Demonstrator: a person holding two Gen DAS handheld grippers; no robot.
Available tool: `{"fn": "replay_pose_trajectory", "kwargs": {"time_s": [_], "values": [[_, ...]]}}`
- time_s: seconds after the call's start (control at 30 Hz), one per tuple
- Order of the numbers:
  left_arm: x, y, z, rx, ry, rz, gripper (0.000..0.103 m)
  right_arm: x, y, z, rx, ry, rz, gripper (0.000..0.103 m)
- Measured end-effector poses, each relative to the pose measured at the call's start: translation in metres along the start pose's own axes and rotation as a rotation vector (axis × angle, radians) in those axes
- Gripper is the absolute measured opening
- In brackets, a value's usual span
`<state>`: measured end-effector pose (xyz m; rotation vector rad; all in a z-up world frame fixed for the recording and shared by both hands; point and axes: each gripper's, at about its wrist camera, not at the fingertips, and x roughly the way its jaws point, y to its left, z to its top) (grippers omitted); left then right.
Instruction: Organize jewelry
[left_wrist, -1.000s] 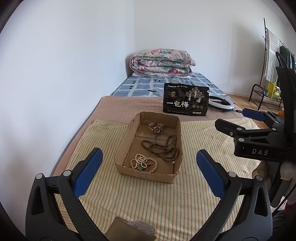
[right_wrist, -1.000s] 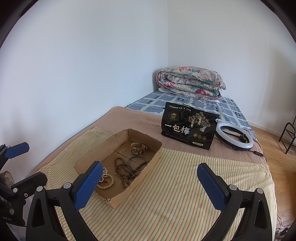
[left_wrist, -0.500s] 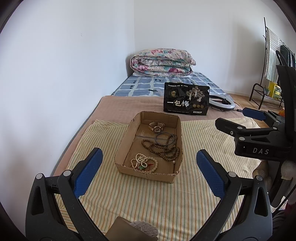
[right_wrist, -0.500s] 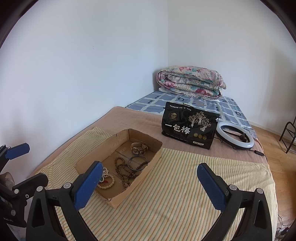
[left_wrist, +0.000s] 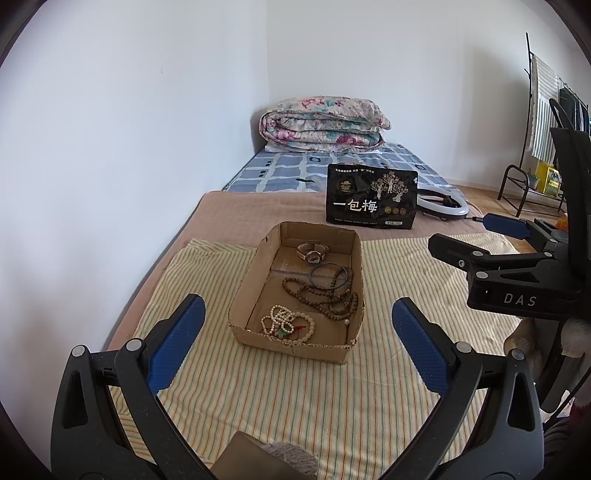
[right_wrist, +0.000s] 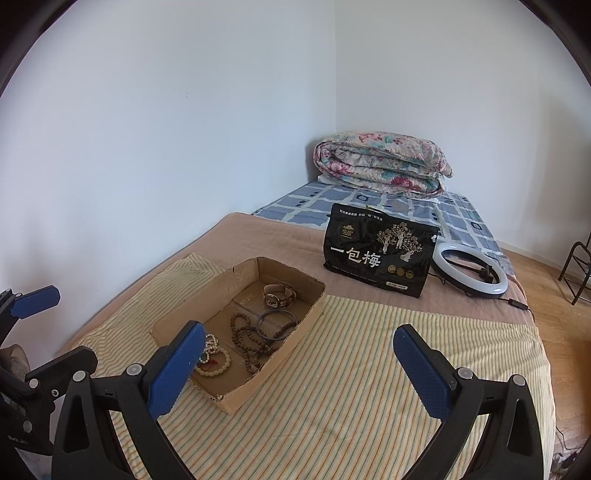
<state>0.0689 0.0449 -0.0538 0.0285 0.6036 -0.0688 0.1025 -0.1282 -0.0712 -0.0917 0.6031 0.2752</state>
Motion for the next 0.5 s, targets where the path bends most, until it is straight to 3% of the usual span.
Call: {"fn": "replay_pose_trajectory", "kwargs": {"time_s": [0.5], "values": [[-0.0006,-0.0003,-0.0048,0.015,-0.023,0.022,0.103,0.0012,-0.0002,-0.0017,0.001,0.004,0.002,0.103]]}}
